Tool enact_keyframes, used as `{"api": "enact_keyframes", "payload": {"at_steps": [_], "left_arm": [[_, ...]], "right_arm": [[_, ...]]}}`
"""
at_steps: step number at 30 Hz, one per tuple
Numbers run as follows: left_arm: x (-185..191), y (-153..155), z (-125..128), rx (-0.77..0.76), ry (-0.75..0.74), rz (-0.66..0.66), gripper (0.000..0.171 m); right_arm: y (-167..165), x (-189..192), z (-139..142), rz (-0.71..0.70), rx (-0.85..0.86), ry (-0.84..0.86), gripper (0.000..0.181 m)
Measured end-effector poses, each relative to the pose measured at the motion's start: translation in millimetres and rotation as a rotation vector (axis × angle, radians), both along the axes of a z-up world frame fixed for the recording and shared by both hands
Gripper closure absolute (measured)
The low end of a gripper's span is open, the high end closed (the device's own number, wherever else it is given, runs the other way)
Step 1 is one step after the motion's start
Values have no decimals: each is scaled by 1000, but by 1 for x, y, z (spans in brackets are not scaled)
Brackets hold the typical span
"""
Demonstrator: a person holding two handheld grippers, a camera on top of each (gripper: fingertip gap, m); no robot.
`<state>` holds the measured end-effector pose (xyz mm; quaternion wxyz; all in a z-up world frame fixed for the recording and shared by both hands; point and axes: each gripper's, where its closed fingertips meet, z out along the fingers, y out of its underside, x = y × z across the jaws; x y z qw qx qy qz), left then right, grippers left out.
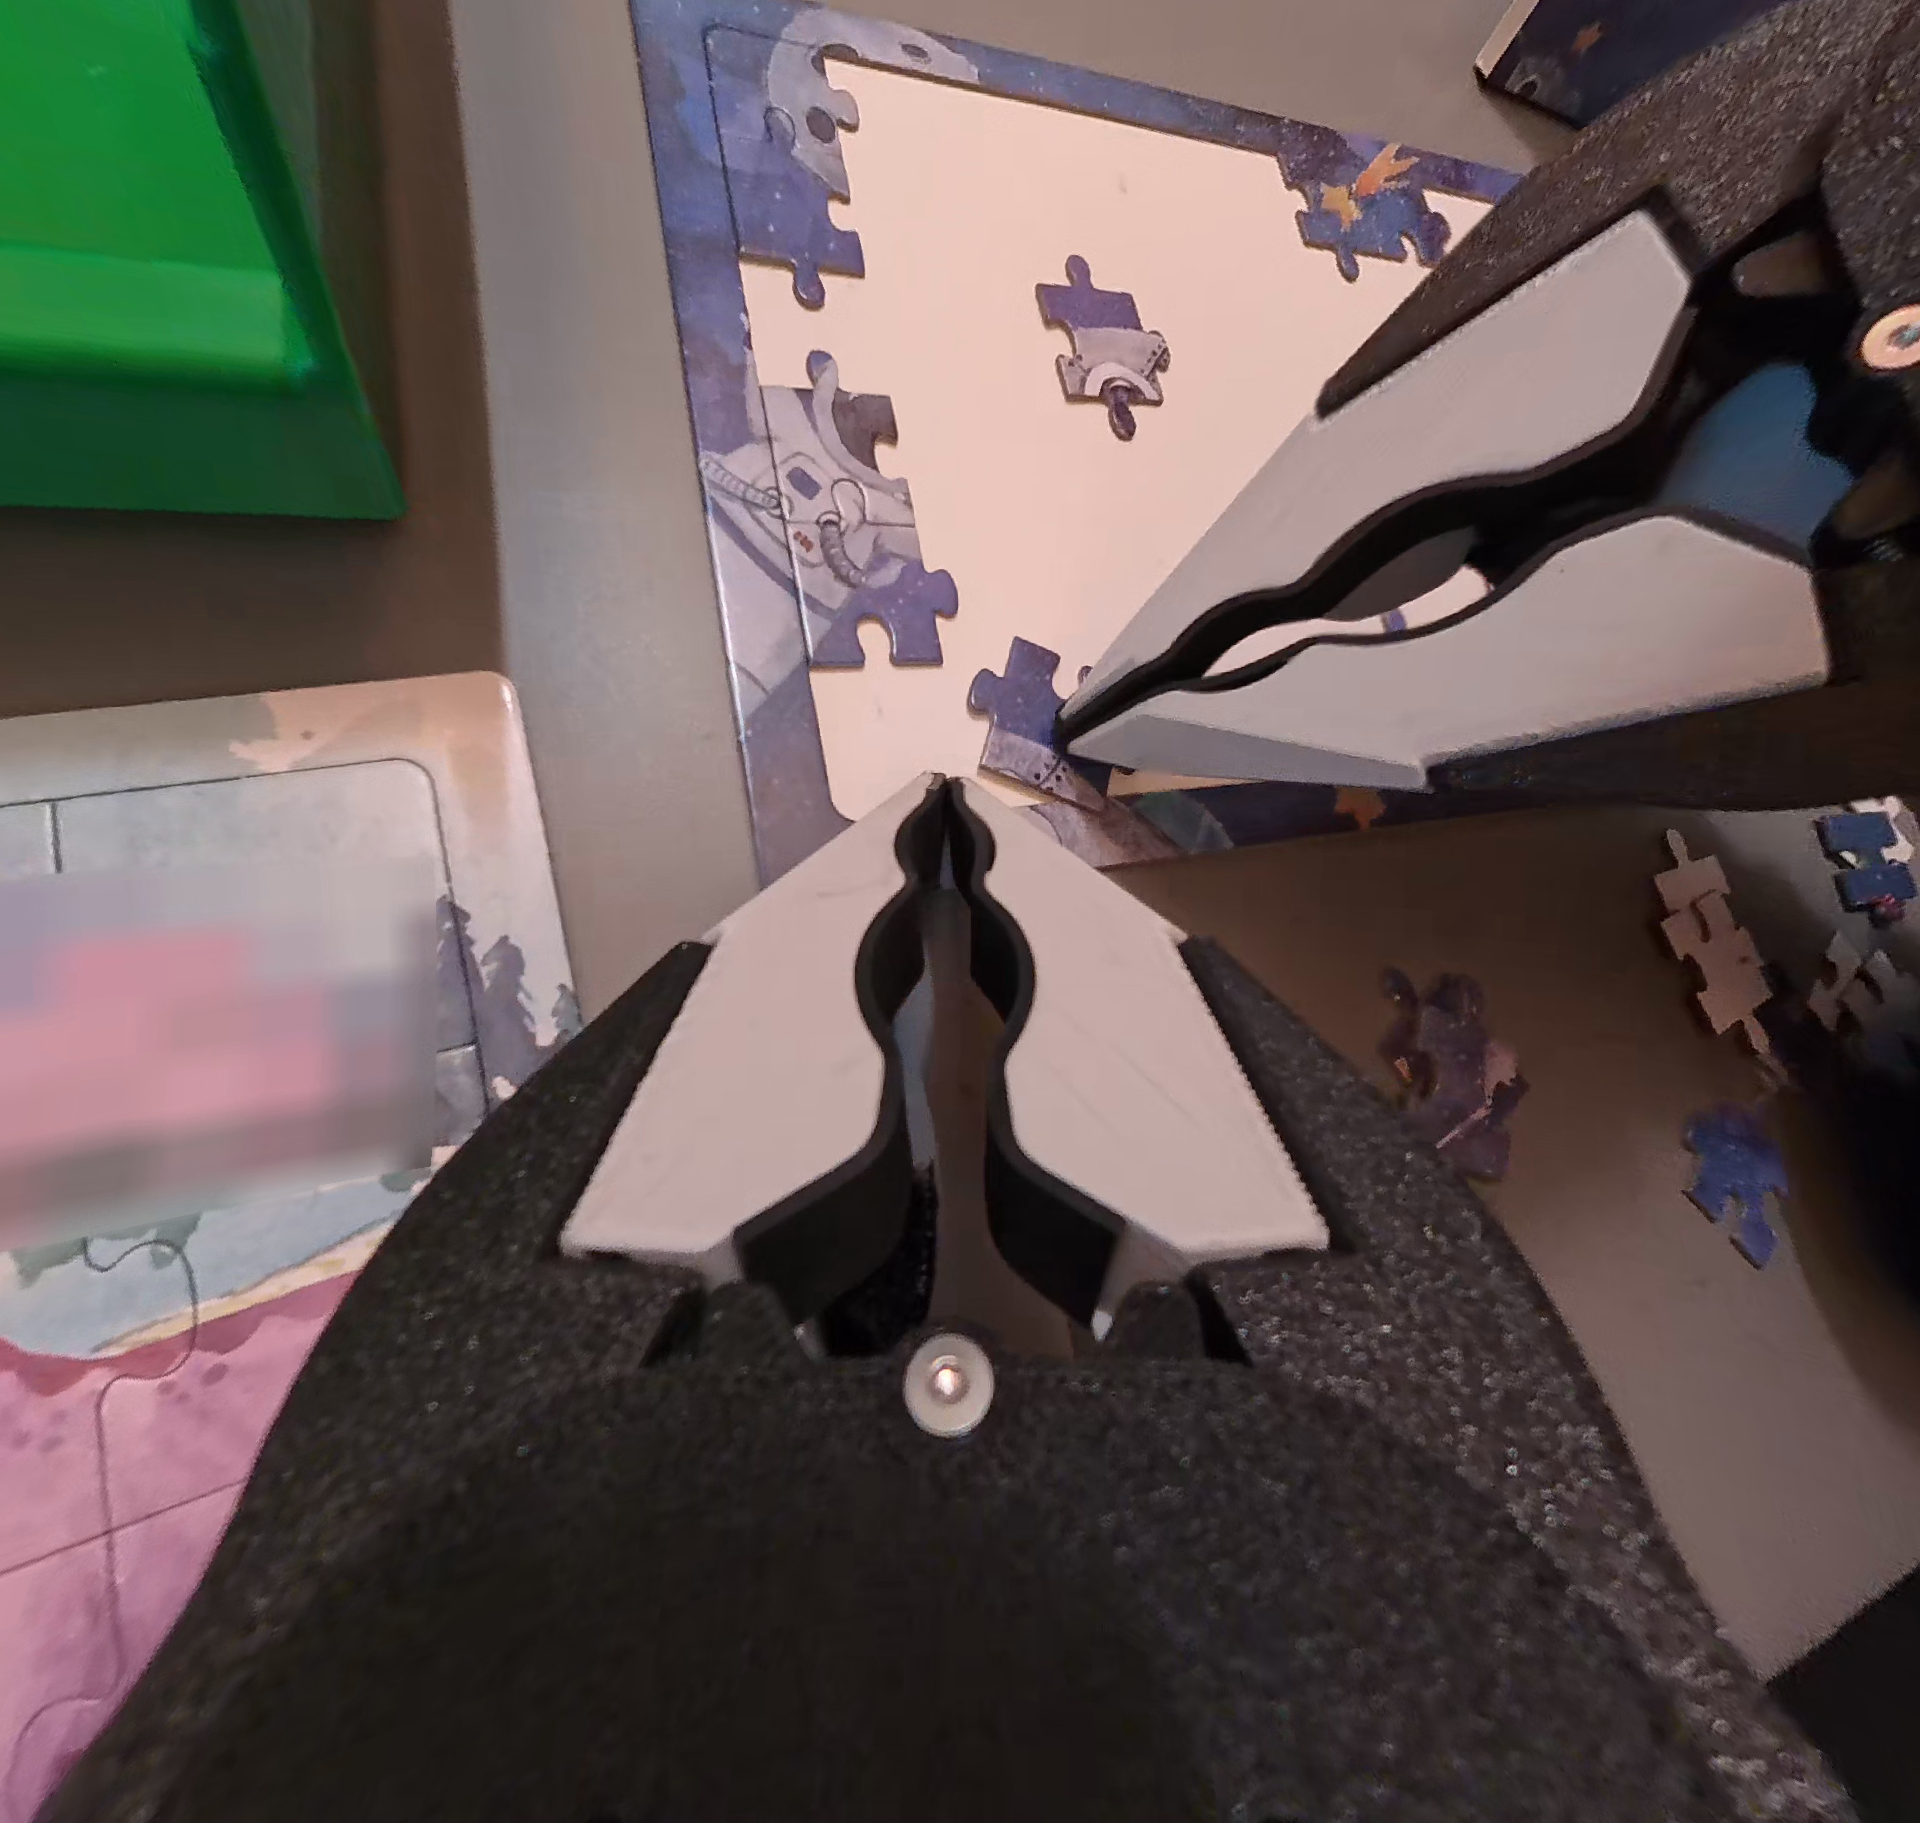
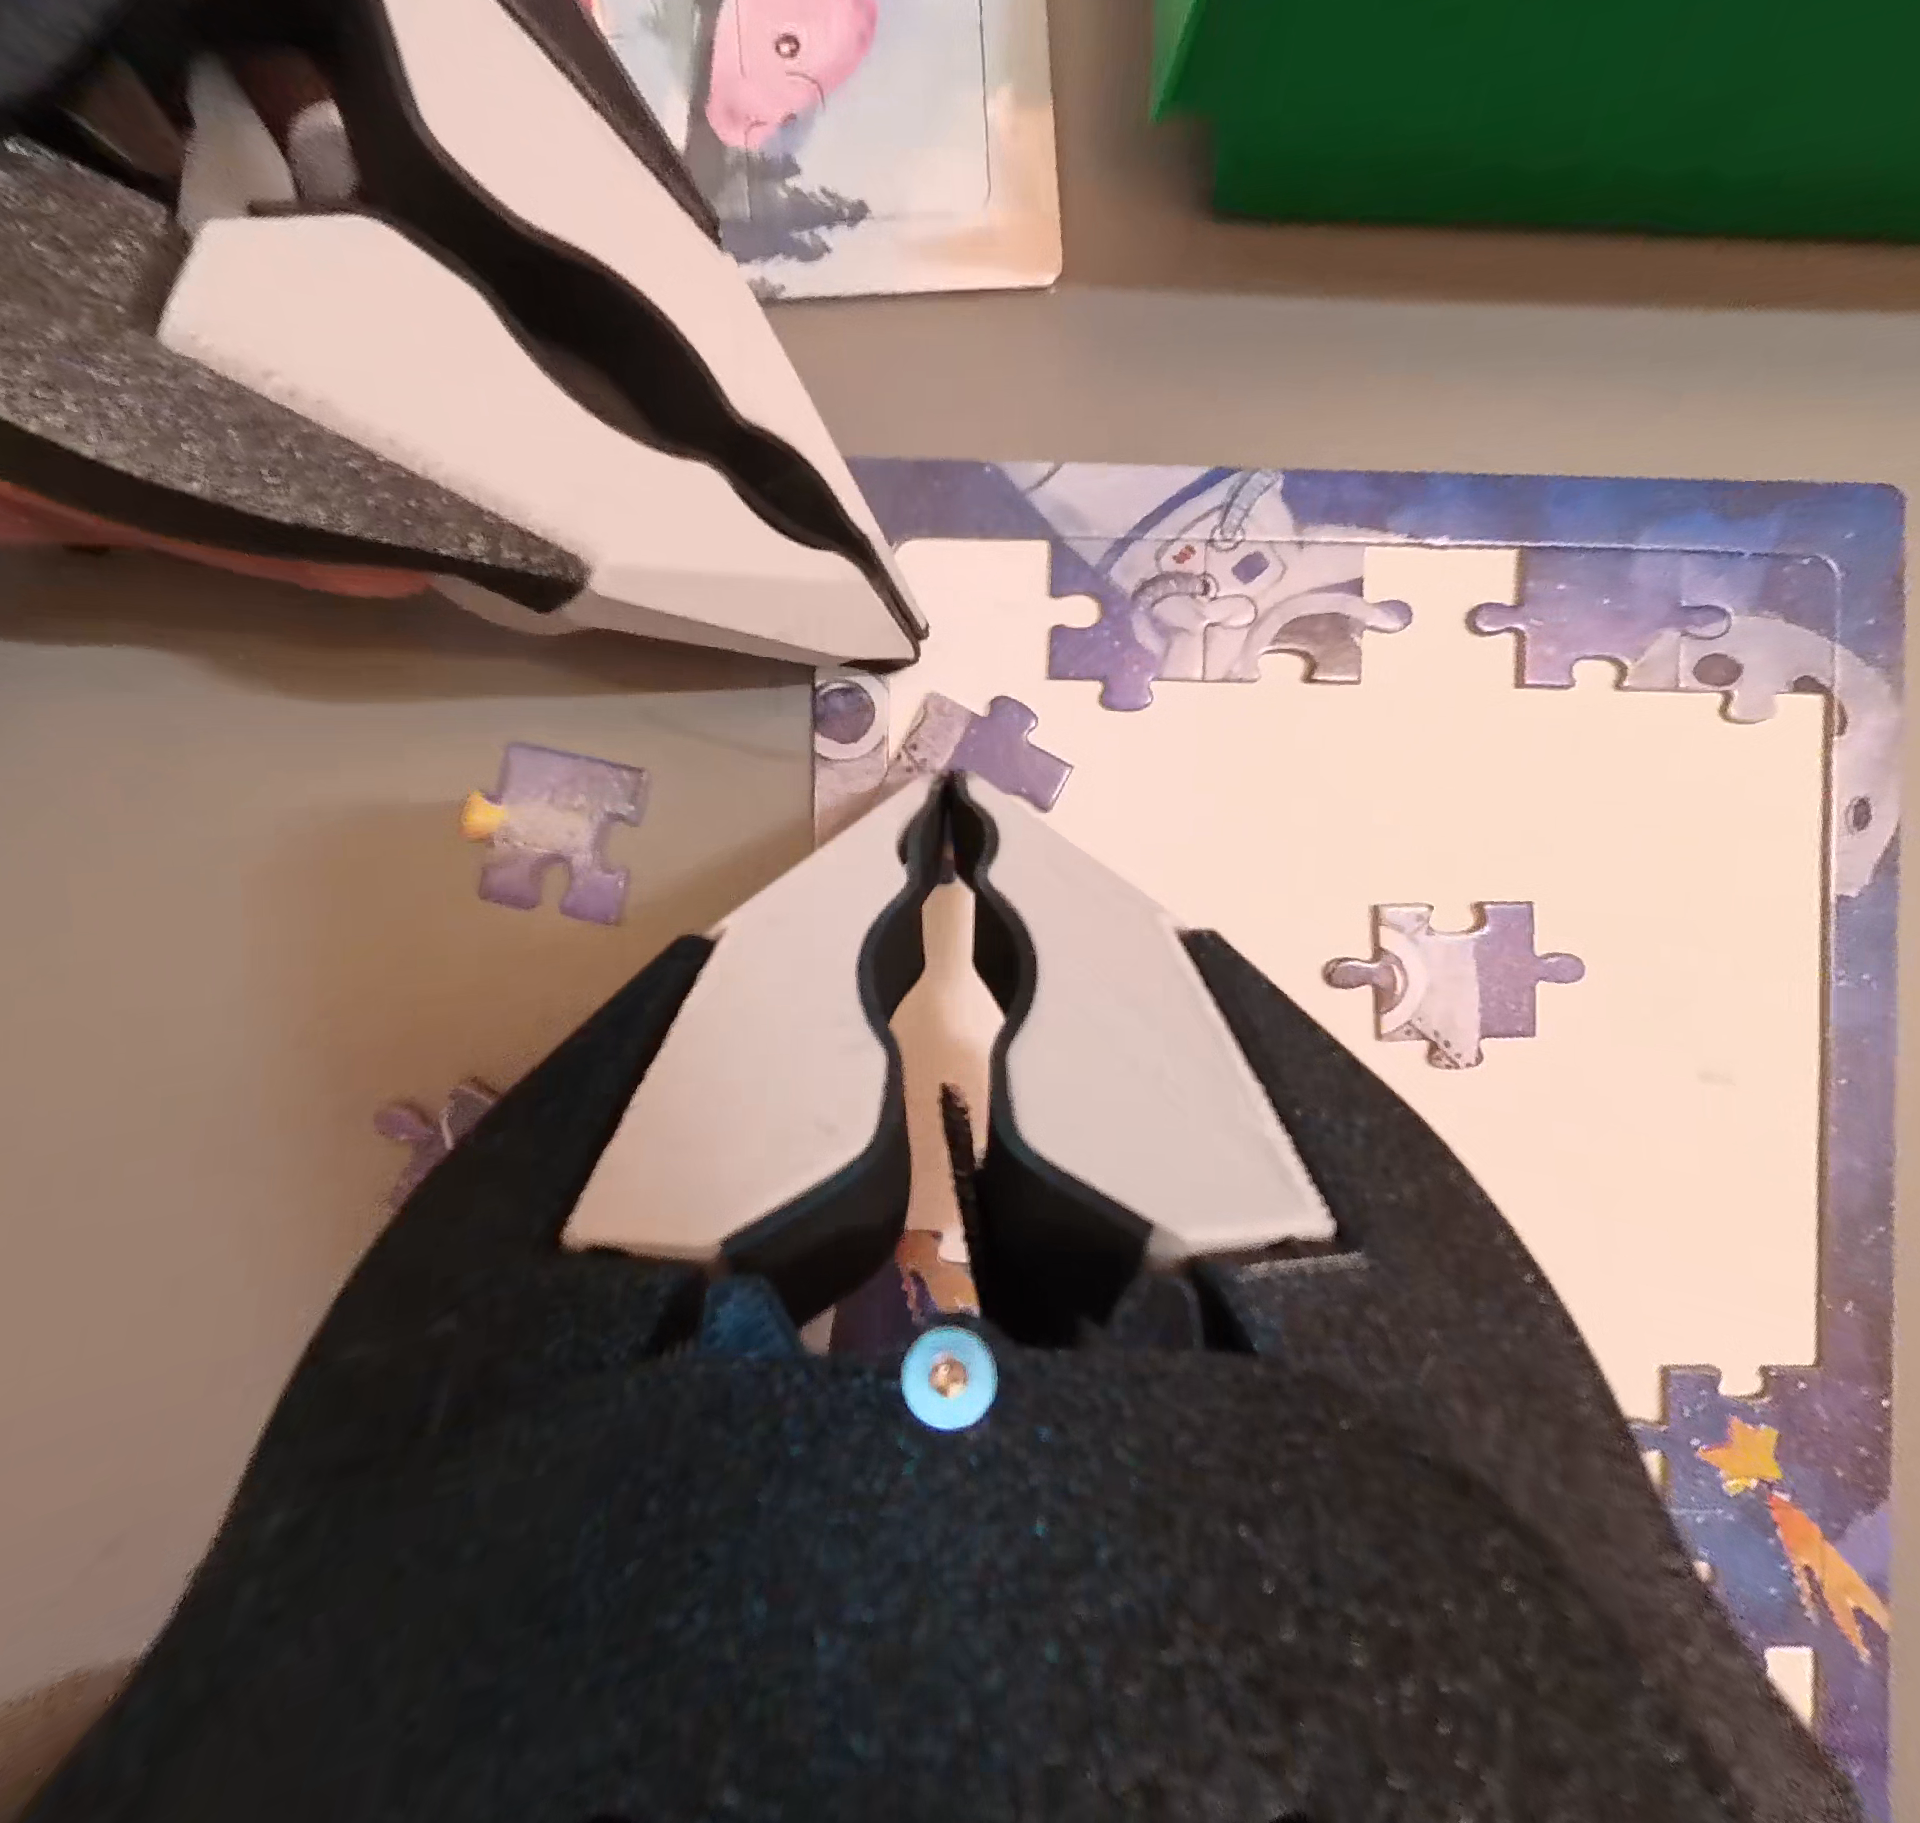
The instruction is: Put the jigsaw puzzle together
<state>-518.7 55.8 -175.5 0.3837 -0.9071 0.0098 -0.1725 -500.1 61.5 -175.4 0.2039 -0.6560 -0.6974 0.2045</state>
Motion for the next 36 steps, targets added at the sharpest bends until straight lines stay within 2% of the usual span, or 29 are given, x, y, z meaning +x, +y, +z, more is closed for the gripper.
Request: {"api": "enact_keyframes", "payload": {"at_steps": [13,36], "left_arm": [[2,3,-1,13,86,-23,171],[2,3,-1,5,33,-21,171]], "right_arm": [[2,0,0,6,13,13,181],[4,4,0,4,32,-10,181]]}}
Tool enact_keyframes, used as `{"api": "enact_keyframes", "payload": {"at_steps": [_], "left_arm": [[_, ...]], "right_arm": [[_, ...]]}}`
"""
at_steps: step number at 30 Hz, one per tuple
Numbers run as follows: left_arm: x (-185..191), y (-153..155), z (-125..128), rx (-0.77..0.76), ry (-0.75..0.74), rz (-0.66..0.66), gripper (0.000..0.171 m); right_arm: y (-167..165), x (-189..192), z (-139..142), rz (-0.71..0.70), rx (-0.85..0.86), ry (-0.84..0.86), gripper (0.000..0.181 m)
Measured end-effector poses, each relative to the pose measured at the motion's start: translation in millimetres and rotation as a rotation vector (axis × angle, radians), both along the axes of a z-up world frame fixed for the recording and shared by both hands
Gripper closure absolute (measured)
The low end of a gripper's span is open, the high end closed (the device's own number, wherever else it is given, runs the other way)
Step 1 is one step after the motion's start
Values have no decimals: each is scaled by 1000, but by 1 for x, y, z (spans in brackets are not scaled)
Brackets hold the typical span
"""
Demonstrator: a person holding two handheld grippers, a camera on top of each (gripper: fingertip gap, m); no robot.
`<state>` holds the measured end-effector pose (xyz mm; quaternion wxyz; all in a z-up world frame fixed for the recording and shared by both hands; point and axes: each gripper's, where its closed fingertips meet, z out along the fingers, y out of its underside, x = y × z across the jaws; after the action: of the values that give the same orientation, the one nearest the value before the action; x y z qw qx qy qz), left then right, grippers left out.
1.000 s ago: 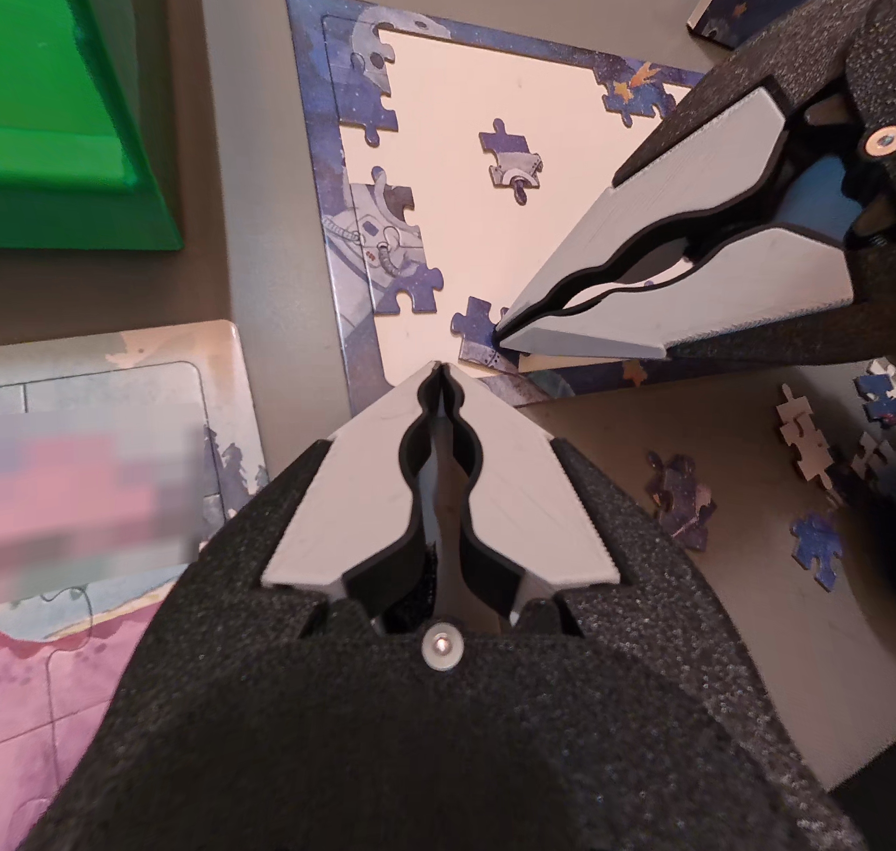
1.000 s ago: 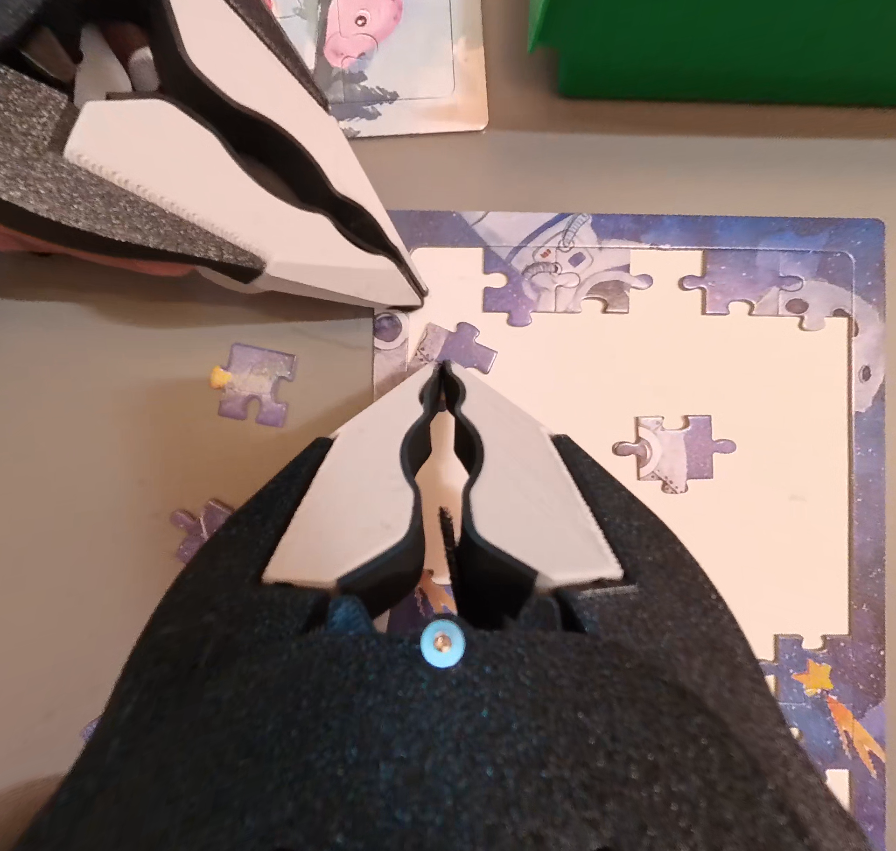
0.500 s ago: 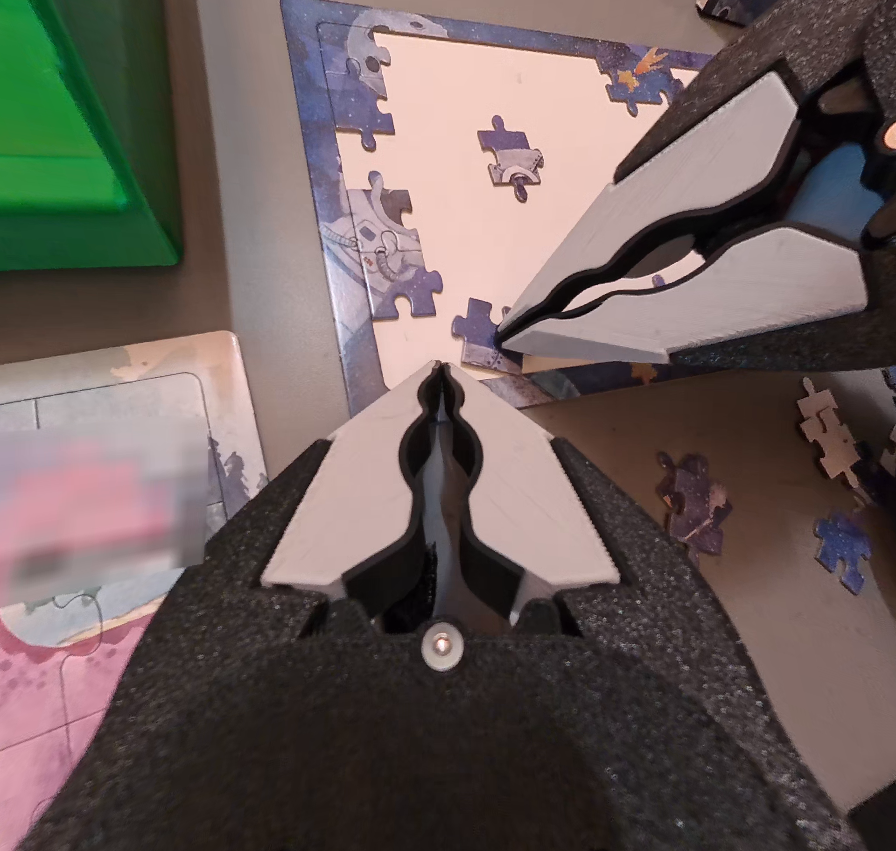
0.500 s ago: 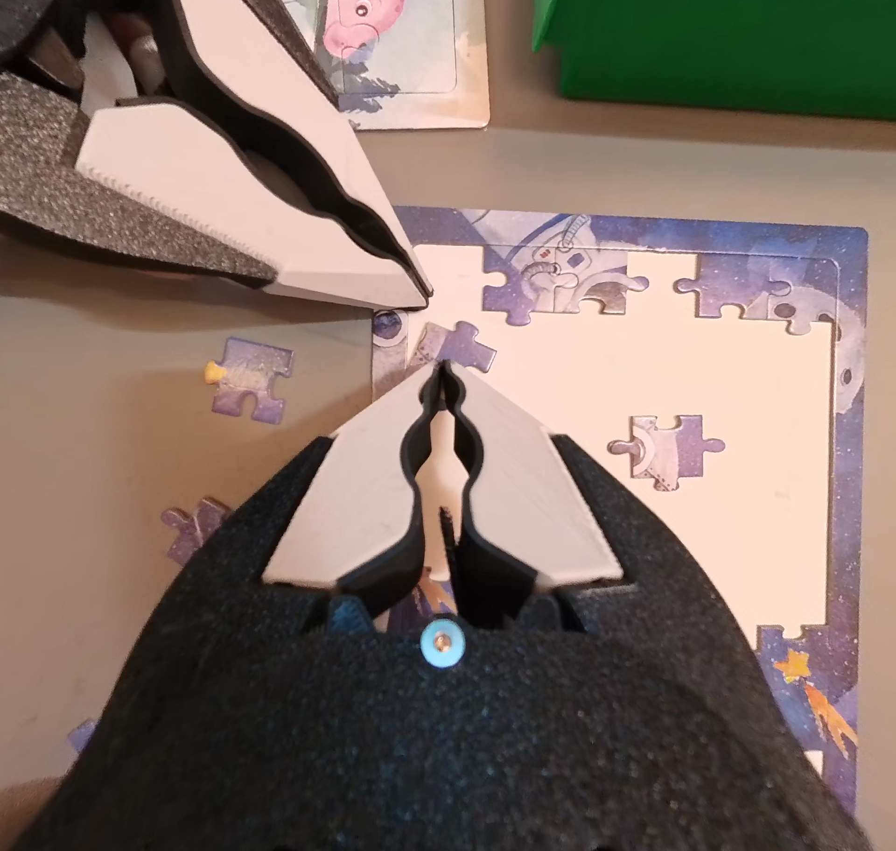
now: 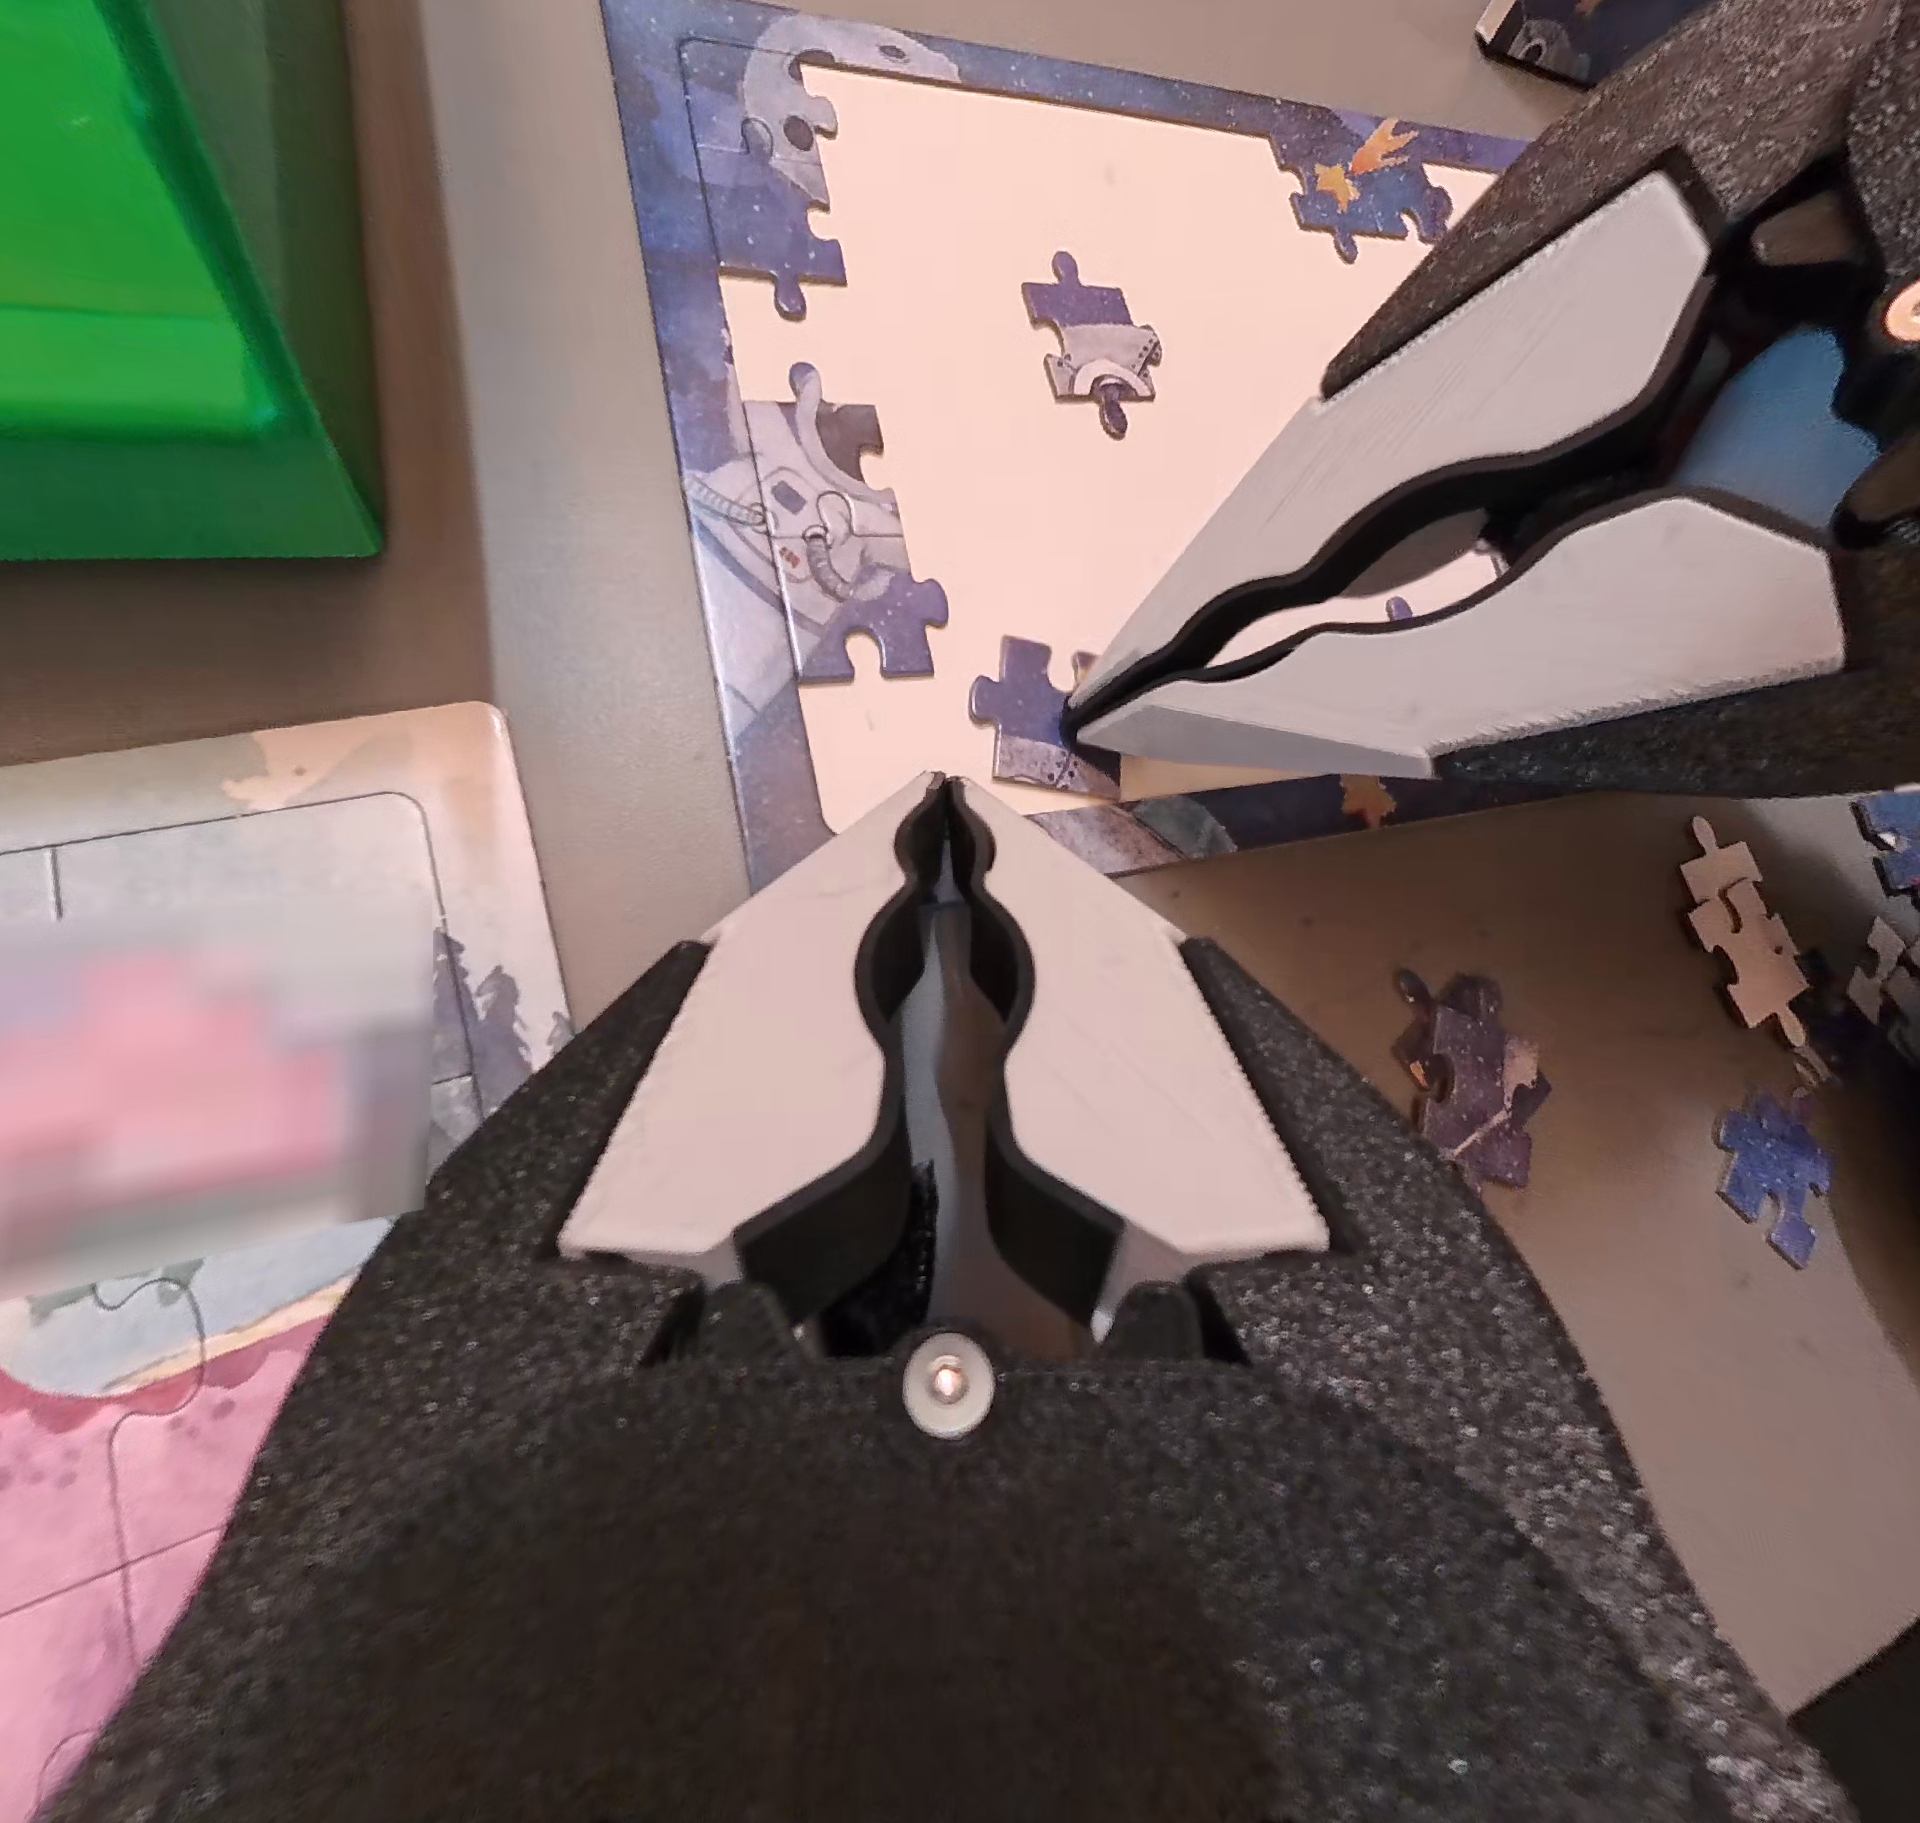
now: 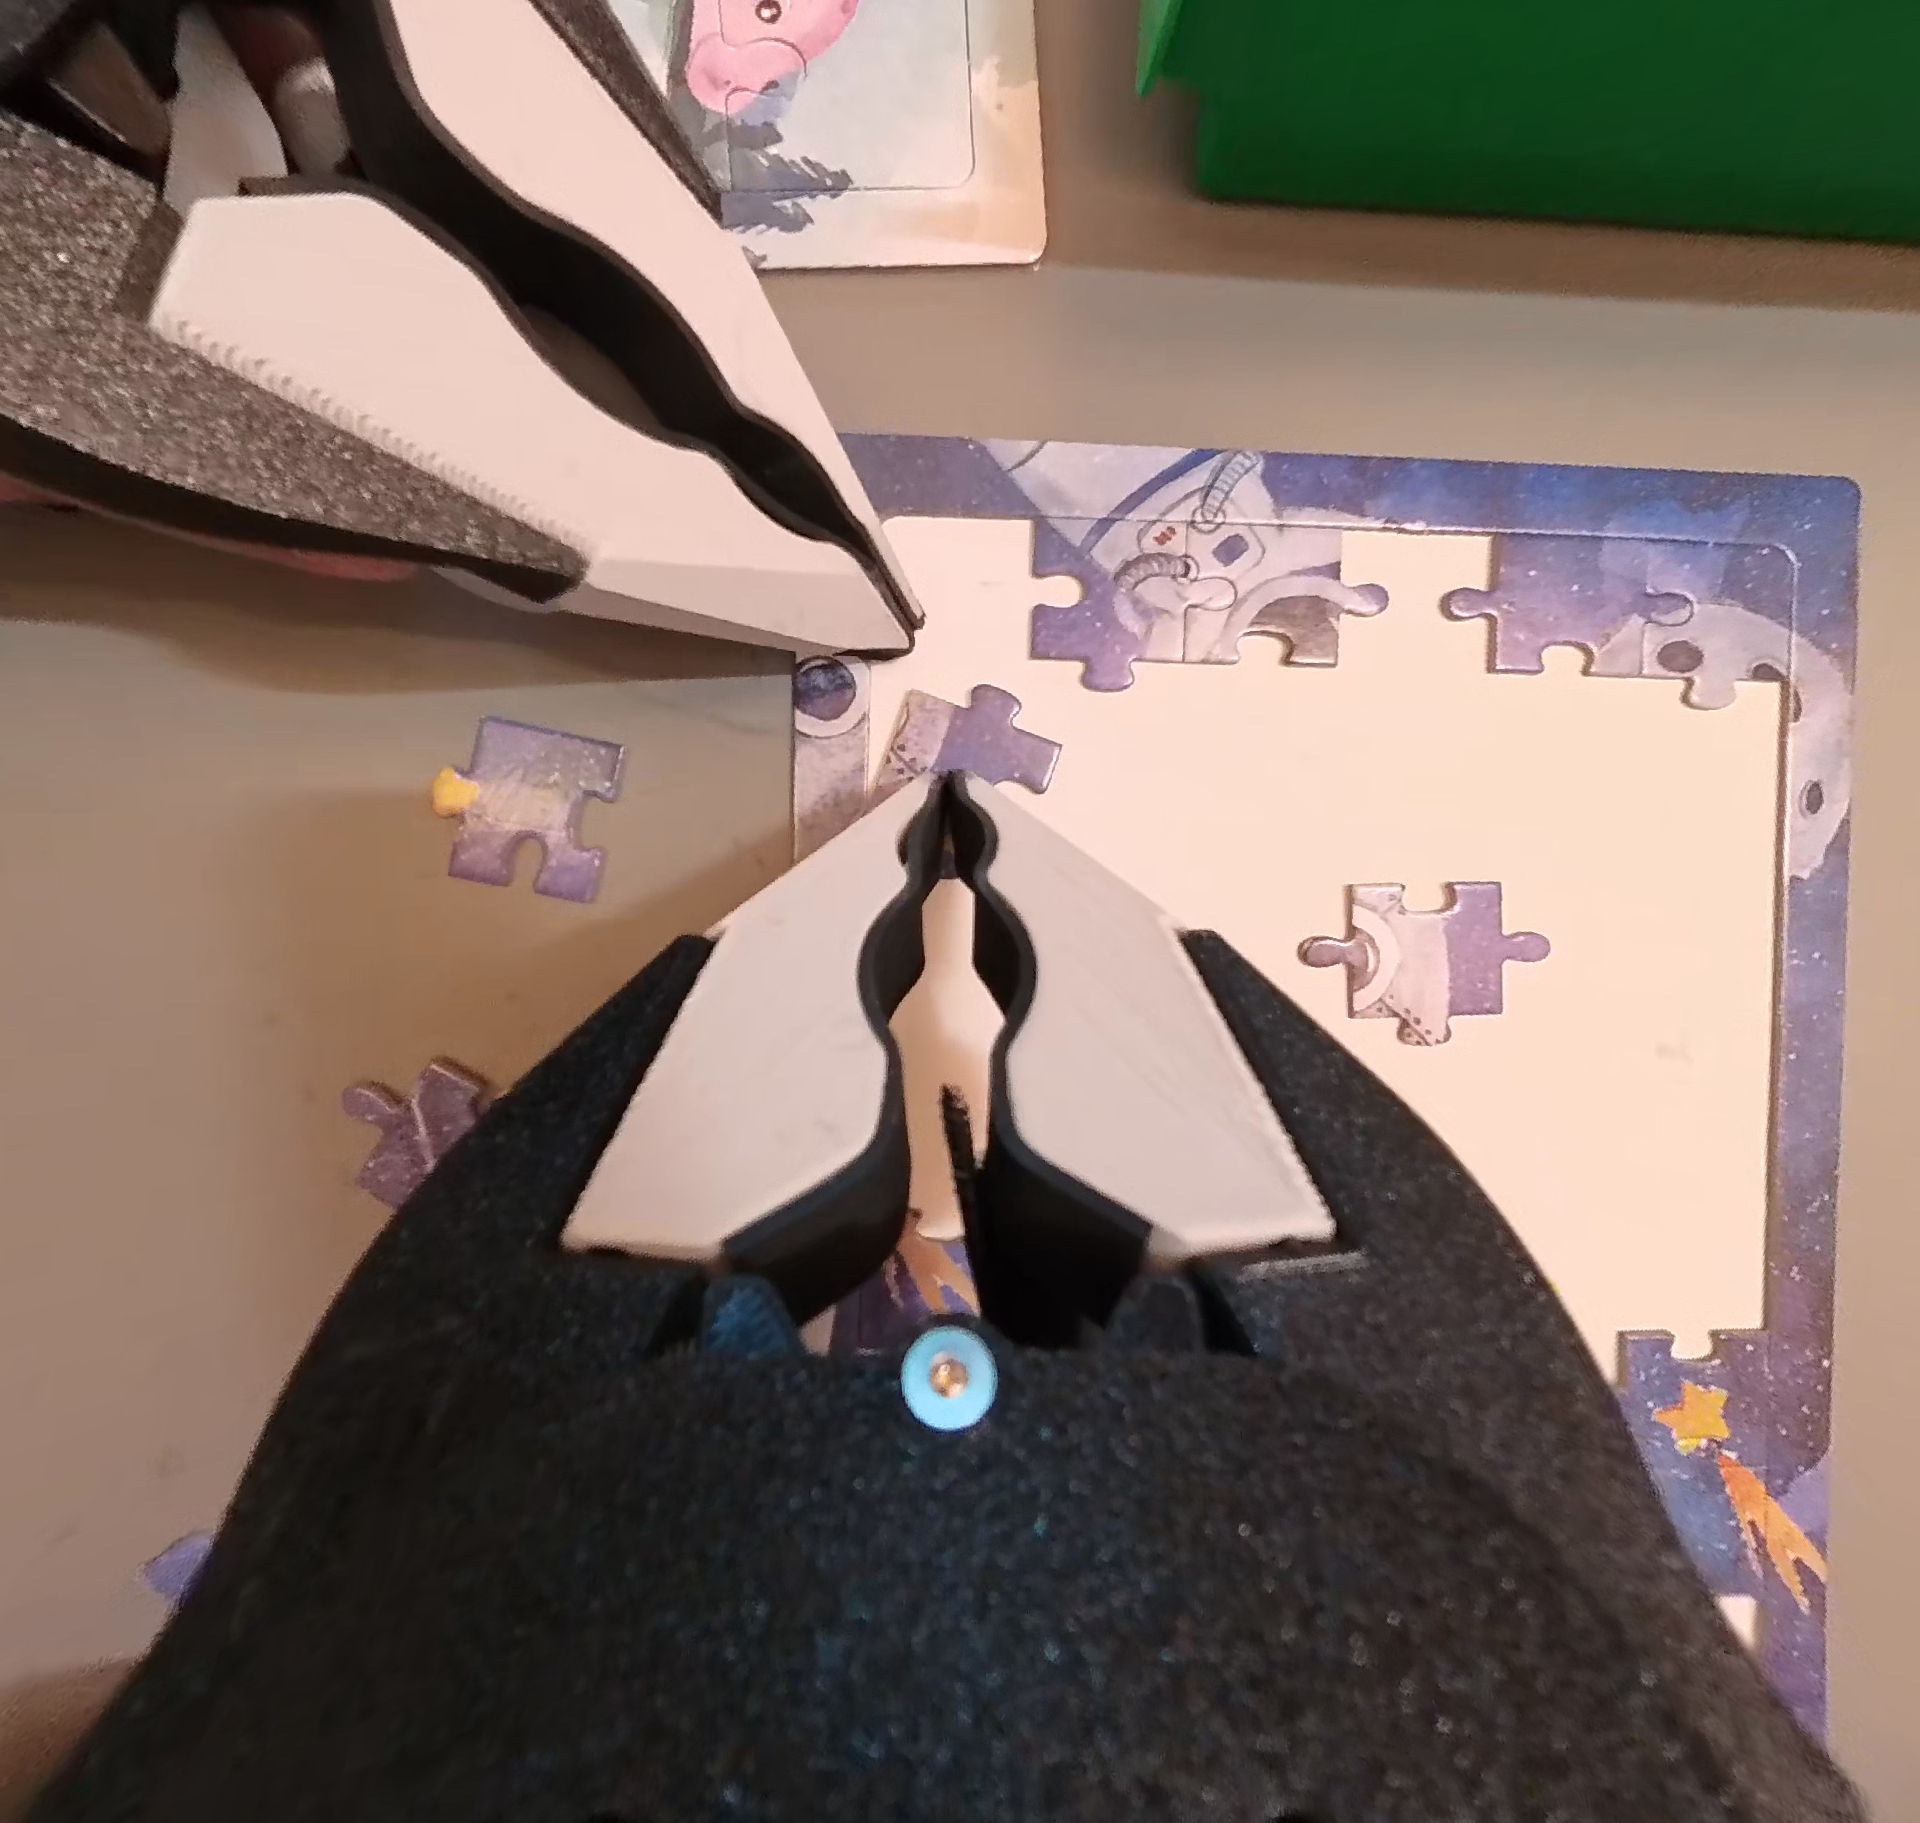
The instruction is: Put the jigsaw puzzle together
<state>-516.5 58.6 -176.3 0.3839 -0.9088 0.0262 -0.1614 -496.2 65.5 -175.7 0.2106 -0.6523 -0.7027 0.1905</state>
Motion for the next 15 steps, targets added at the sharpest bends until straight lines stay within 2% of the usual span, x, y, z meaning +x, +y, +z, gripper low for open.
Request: {"api": "enact_keyframes", "payload": {"at_steps": [11,15], "left_arm": [[0,0,0,0,-1,1,171],[0,0,0,1,0,1,171]], "right_arm": [[1,5,-1,2,-15,-8,181],[14,17,-1,-45,-56,-13,181]]}}
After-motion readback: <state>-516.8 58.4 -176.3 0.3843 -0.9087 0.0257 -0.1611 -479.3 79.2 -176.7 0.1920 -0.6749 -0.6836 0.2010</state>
